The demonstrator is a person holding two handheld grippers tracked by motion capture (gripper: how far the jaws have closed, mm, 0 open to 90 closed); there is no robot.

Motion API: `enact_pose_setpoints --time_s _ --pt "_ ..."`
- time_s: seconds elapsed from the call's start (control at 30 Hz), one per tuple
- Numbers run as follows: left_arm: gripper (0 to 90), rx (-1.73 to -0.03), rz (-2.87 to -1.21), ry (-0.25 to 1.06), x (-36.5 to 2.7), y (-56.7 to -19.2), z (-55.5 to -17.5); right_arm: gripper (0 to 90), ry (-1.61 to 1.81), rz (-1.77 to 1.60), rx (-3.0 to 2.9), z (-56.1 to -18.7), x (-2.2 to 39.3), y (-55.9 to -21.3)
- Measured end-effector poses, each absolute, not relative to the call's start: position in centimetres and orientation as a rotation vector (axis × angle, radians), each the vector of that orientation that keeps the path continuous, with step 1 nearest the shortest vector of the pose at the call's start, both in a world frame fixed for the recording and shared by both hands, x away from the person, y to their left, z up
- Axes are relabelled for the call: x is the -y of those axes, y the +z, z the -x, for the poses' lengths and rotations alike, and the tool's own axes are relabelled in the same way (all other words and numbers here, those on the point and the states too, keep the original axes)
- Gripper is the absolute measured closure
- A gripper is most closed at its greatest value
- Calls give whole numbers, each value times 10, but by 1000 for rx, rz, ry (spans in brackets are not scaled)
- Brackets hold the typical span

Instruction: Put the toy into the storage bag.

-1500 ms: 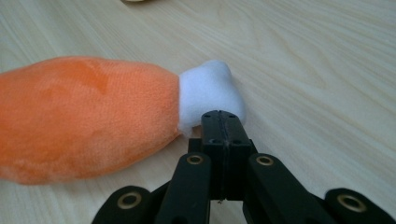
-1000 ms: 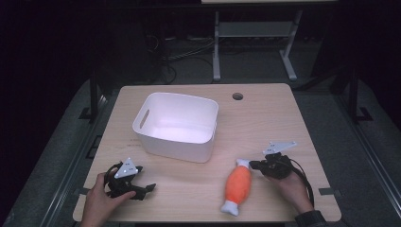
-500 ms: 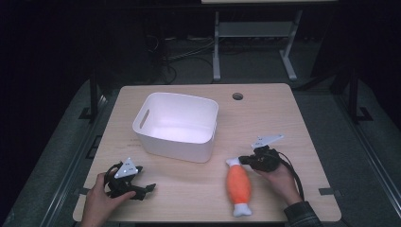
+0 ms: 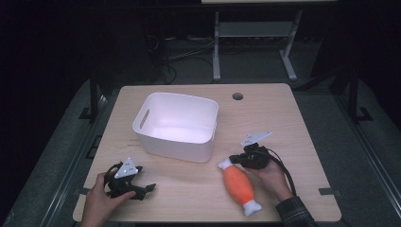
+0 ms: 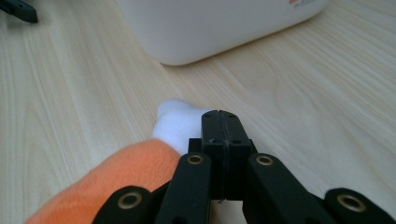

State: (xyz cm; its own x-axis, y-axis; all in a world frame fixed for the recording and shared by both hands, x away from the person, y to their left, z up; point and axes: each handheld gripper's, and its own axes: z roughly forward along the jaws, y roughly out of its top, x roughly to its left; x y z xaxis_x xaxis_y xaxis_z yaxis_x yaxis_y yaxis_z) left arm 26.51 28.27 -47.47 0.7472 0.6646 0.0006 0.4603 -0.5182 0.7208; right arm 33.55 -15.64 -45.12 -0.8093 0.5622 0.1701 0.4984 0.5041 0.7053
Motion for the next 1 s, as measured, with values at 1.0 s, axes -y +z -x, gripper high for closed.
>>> enact_pose_setpoints --time_s 1.0 --pt "127 -841 -2211 358 -283 -475 -265 812 1209 -839 -2701 -333 139 -444"
